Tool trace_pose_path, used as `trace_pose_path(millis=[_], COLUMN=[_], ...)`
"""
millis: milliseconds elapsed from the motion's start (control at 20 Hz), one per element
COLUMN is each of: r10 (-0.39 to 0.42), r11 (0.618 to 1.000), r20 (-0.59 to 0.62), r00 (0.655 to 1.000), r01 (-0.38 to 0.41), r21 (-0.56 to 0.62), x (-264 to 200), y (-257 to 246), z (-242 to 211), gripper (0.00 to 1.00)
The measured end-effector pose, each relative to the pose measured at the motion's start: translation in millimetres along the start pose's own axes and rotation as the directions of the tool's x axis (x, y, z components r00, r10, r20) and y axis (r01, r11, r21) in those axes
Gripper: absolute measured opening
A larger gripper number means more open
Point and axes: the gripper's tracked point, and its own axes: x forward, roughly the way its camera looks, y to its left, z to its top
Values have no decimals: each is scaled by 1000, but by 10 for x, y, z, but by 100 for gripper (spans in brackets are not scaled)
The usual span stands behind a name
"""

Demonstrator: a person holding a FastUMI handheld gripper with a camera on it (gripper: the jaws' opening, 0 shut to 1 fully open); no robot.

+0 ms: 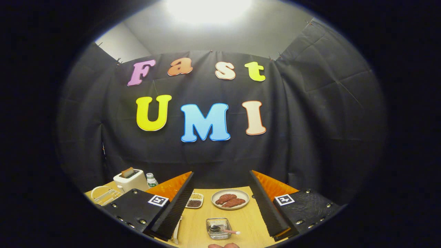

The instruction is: Take the plate from the dish rack, then take the spoon from the basket and place it into the plate.

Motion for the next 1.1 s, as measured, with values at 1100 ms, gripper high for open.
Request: trace_pose_path(millis=[1100], r10=[294], r11=[956], r20=[-675], r00=[677], r01=[-203], r21=[213], x=[82], y=[1523], z=[-984], gripper=[97])
